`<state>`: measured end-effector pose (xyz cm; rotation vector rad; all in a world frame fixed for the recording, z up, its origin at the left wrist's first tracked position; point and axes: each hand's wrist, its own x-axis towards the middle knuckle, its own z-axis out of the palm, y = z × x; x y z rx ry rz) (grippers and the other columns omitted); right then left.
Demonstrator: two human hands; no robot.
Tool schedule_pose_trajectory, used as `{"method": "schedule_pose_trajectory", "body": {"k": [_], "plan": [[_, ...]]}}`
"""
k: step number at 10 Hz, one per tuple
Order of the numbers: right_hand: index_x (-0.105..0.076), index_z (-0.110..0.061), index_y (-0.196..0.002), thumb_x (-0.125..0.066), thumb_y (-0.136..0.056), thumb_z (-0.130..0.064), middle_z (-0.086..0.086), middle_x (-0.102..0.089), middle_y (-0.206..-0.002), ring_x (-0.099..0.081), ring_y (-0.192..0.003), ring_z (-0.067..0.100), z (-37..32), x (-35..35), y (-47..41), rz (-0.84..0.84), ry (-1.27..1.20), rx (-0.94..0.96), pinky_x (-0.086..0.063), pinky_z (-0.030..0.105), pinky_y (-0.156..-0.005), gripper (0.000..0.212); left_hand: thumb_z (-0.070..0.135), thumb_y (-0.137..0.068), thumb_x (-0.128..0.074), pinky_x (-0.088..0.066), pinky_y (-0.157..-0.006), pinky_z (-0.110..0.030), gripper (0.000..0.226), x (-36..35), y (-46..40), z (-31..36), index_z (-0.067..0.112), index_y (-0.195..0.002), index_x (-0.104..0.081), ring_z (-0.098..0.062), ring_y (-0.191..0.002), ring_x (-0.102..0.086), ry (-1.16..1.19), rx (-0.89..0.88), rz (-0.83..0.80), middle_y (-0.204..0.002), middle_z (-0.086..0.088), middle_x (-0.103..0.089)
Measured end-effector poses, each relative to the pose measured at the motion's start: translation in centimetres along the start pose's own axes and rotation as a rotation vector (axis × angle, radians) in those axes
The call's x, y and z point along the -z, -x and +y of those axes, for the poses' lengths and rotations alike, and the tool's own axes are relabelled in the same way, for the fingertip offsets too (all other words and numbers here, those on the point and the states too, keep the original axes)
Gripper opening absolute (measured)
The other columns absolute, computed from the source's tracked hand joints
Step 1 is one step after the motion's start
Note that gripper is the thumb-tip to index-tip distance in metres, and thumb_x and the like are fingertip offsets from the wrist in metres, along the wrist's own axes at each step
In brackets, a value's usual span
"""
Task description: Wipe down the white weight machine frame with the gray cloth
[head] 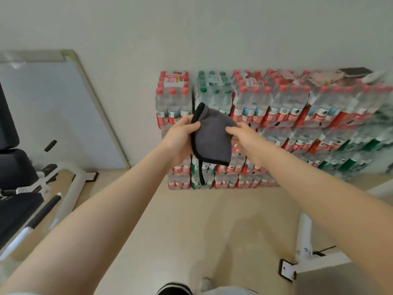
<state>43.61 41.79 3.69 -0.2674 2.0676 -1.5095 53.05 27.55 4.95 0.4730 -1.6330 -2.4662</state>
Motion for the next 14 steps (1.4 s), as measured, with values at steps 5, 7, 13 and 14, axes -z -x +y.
{"method": "schedule_pose_trajectory", "body": {"k": [5,7,13,14], "plan": [[-0.055,-0.01,-0.107,-0.046,-0.096,-0.011,0.007,-0.063,-0.101,-0.062,-0.086,0.018,-8.9,6.5,-29.4,0.188,-0.238,0.065,-0.052,0.032,-0.074,0.014,0.02,-0.095,-0.049,-0.056,-0.056,-0.026,0.012,1.6,-34.9,5.3,0.013,-0.104,-0.05,-0.017,-0.08,-0.065,-0.344,-0.009,0.109,-0.091,-0.002,-0.062],[-0.059,-0.001,-0.108,-0.054,-0.091,-0.009,0.017,-0.063,-0.11,-0.062,-0.098,0.029,-12.0,8.3,-42.9,0.282,-0.14,-0.041,-0.051,0.039,-0.087,0.02,0.015,-0.093,-0.052,-0.057,-0.057,-0.025,0.017,2.3,-47.8,8.5,0.005,-0.106,-0.049,-0.019,-0.076,-0.065,-0.491,0.059,0.056,-0.091,-0.009,-0.062],[-0.006,-0.011,-0.149,-0.034,-0.1,-0.037,0.006,0.002,-0.157,-0.001,-0.144,0.021,-6.7,6.3,-47.1,-0.165,1.167,0.128,-0.005,0.03,-0.114,0.062,0.048,-0.096,-0.029,-0.004,-0.116,-0.033,0.069,6.5,-54.0,2.7,0.01,-0.148,-0.003,-0.02,-0.143,0.0,-1.976,-0.214,-0.496,-0.156,-0.006,0.001],[-0.007,-0.012,-0.149,-0.035,-0.099,-0.037,0.006,0.001,-0.157,-0.001,-0.144,0.02,-6.8,6.3,-44.5,-0.003,1.111,0.215,-0.005,0.03,-0.114,0.063,0.044,-0.097,-0.031,-0.003,-0.115,-0.032,0.065,6.4,-52.2,3.1,0.013,-0.148,-0.004,-0.019,-0.143,0.0,-1.838,-0.364,-0.412,-0.156,-0.004,-0.001]]}}
